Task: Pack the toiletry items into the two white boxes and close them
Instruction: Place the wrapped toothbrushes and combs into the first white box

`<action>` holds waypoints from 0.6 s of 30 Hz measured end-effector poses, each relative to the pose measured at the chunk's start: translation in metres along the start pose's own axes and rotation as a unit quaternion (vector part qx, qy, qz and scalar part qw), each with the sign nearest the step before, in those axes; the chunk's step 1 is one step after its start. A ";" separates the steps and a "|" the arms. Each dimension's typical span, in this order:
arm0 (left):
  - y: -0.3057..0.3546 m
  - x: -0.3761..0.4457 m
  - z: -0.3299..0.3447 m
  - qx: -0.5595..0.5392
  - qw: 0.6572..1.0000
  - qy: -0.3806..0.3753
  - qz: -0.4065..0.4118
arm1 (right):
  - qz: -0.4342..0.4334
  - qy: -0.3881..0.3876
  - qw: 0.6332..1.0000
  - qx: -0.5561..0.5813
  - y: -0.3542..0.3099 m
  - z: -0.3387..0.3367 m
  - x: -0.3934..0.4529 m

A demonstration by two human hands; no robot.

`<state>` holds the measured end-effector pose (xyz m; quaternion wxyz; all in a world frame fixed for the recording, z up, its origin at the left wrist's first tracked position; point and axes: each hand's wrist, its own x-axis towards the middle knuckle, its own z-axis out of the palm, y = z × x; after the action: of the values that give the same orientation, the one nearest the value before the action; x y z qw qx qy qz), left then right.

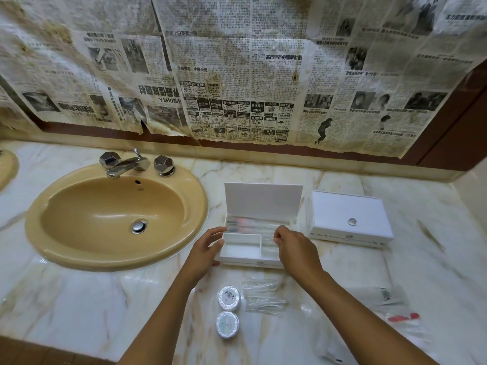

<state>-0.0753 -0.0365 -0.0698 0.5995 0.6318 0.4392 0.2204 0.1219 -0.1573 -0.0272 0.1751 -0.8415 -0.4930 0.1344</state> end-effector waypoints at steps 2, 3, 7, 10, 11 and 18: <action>0.000 0.000 0.000 0.000 1.000 -0.001 0.001 | -0.001 0.015 1.000 0.004 0.000 0.000 0.000; 0.000 0.000 0.000 0.001 1.000 -0.001 0.002 | -0.001 0.020 1.000 0.002 0.001 -0.001 -0.001; 0.001 0.000 0.000 0.002 1.000 -0.001 0.001 | 0.002 0.002 0.999 -0.032 0.003 0.001 -0.003; 0.001 -0.001 0.000 -0.001 1.000 0.000 0.000 | 0.004 -0.035 0.998 -0.046 0.004 0.004 -0.004; 0.002 -0.001 0.001 -0.003 1.000 0.000 -0.001 | 0.004 -0.046 0.998 -0.053 0.004 0.006 -0.004; 0.002 -0.001 0.001 -0.006 1.000 0.000 -0.002 | -0.010 -0.011 1.000 -0.015 0.003 0.004 -0.004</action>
<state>-0.0749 -0.0378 -0.0677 0.6040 0.6269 0.4393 0.2218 0.1209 -0.1611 -0.0317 0.1580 -0.8378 -0.5050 0.1344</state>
